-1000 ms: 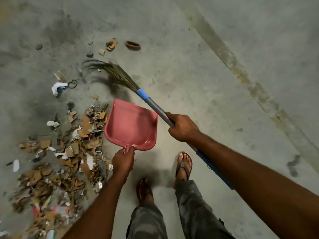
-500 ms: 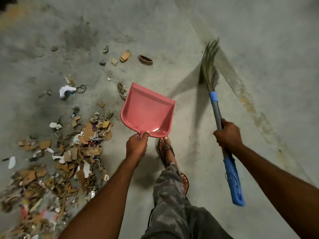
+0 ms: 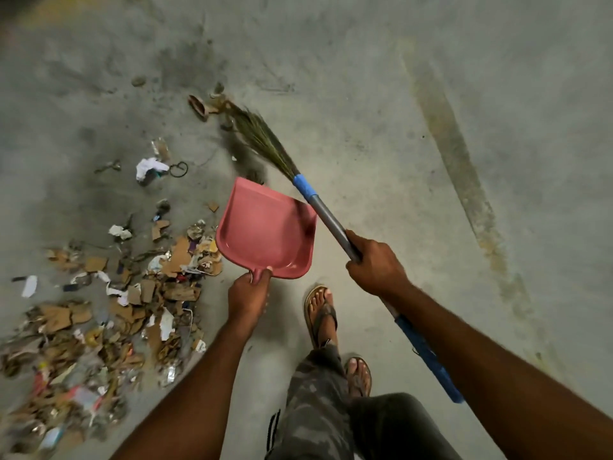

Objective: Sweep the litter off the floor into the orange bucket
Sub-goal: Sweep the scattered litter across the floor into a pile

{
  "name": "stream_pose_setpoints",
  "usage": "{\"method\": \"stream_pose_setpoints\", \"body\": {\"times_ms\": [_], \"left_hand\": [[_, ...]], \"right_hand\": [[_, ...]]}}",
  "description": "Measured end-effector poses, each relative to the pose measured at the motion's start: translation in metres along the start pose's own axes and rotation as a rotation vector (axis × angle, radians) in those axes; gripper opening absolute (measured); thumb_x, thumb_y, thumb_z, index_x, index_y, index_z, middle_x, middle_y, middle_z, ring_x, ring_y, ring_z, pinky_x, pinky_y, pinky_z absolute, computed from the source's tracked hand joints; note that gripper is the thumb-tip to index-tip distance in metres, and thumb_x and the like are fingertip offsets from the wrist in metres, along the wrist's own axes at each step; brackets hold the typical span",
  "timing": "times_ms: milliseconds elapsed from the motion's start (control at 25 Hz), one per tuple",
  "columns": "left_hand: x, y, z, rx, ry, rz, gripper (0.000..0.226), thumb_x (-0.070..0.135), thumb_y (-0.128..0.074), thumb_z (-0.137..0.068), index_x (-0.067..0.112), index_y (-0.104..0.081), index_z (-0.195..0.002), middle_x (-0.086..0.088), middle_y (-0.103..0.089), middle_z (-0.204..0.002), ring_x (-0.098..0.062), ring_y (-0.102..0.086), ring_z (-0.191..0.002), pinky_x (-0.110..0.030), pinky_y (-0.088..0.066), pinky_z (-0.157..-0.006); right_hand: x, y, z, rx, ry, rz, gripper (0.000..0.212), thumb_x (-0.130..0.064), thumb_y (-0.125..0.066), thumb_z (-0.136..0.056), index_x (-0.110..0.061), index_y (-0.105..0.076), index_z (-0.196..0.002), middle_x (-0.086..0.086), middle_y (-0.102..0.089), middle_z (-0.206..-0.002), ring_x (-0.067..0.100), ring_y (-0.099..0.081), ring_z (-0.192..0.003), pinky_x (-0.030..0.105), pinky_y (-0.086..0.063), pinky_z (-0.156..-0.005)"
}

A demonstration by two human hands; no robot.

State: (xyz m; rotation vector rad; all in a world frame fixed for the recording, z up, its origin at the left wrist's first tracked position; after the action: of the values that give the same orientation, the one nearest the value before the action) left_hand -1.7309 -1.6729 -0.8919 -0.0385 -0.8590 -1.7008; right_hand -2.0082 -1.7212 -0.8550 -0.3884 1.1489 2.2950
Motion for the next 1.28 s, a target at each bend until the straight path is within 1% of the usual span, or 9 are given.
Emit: {"method": "stream_pose_setpoints", "body": {"times_ms": [80,200,280,360,640,800,1080,1200,1280], "left_hand": [[0.000,0.000,0.007,-0.006,0.025,0.048,0.042,0.042,-0.064,-0.098,0.009,-0.064,-0.073,-0.005,-0.063,-0.059,-0.019,-0.056,-0.047,-0.025,-0.045,-0.047],[-0.001,-0.008,0.013,-0.009,0.046,0.072,0.042,0.044,-0.065,-0.097,0.013,-0.064,-0.069,-0.003,-0.063,-0.057,-0.019,-0.057,-0.048,-0.031,-0.048,-0.054],[-0.009,-0.015,0.014,0.003,0.086,0.124,0.042,0.046,-0.064,-0.097,0.014,-0.066,-0.069,-0.003,-0.063,-0.059,-0.020,-0.058,-0.052,-0.034,-0.050,-0.058],[-0.012,-0.021,0.018,0.010,0.102,0.130,0.044,0.051,-0.064,-0.095,0.015,-0.066,-0.070,-0.003,-0.065,-0.061,-0.024,-0.059,-0.057,-0.037,-0.051,-0.062],[-0.051,-0.024,0.043,0.286,0.230,0.379,0.040,0.037,-0.064,-0.099,0.011,-0.062,-0.069,-0.005,-0.058,-0.055,-0.021,-0.051,-0.048,-0.029,-0.043,-0.052],[-0.076,-0.021,0.073,0.372,0.308,0.518,0.035,0.035,-0.066,-0.096,0.007,-0.063,-0.075,-0.001,-0.055,-0.053,-0.017,-0.046,-0.045,-0.024,-0.038,-0.045],[-0.147,-0.043,0.136,0.369,0.404,0.639,0.037,0.035,-0.068,-0.097,0.002,-0.064,-0.079,-0.005,-0.054,-0.056,-0.018,-0.044,-0.045,-0.023,-0.037,-0.044],[-0.187,-0.060,0.158,0.362,0.438,0.682,0.036,0.034,-0.067,-0.097,0.001,-0.064,-0.081,-0.005,-0.054,-0.056,-0.018,-0.045,-0.046,-0.024,-0.037,-0.045],[-0.217,-0.069,0.172,0.360,0.459,0.695,0.039,0.034,-0.067,-0.096,-0.003,-0.065,-0.081,-0.004,-0.055,-0.055,-0.018,-0.046,-0.046,-0.026,-0.039,-0.047]], "right_hand": [[0.016,0.017,0.012,0.035,-0.041,0.030,0.068,-0.015,-0.060,-0.086,-0.039,-0.046,-0.148,0.000,-0.065,-0.086,0.021,-0.062,-0.072,0.035,-0.054,-0.061],[0.054,0.042,0.017,0.103,-0.168,-0.025,0.071,-0.012,-0.064,-0.083,-0.031,-0.048,-0.150,0.002,-0.067,-0.084,0.022,-0.064,-0.071,0.035,-0.054,-0.063],[0.065,0.041,0.004,0.056,-0.234,-0.056,0.064,-0.009,-0.064,-0.080,-0.021,-0.056,-0.143,0.002,-0.066,-0.080,0.024,-0.066,-0.069,0.038,-0.059,-0.064],[0.052,0.030,-0.011,-0.022,-0.243,-0.029,0.051,-0.007,-0.064,-0.079,-0.012,-0.061,-0.130,0.000,-0.061,-0.077,0.020,-0.061,-0.067,0.031,-0.054,-0.058],[-0.080,-0.022,-0.079,-0.359,0.271,0.257,0.040,-0.016,-0.062,-0.079,-0.014,-0.063,-0.119,0.010,-0.066,-0.095,0.035,-0.066,-0.089,0.031,-0.045,-0.066],[-0.107,-0.016,-0.041,-0.329,0.367,0.132,0.057,-0.012,-0.061,-0.078,-0.021,-0.060,-0.134,0.007,-0.068,-0.092,0.029,-0.065,-0.081,0.034,-0.052,-0.065],[0.006,0.013,0.039,-0.197,0.045,0.081,0.061,-0.009,-0.064,-0.084,-0.015,-0.054,-0.144,0.001,-0.066,-0.086,0.023,-0.067,-0.075,0.034,-0.057,-0.064],[0.030,-0.029,0.062,-0.287,-0.062,0.159,0.033,-0.014,-0.063,-0.082,-0.011,-0.064,-0.115,0.007,-0.069,-0.090,0.026,-0.070,-0.081,0.042,-0.062,-0.075],[0.011,-0.071,0.076,-0.390,-0.038,0.160,0.024,-0.016,-0.061,-0.081,-0.010,-0.062,-0.105,0.008,-0.070,-0.084,0.022,-0.071,-0.067,0.037,-0.062,-0.060]]}}
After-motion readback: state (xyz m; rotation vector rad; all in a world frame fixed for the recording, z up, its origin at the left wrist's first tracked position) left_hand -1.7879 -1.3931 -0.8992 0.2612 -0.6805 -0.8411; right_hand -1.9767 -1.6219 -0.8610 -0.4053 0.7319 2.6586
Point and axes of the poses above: each hand's wrist, its own z-axis away from the middle knuckle, its own y-axis out of the back of the hand, x = y × z, the point moved 5 cm from there along -z, towards the middle knuckle
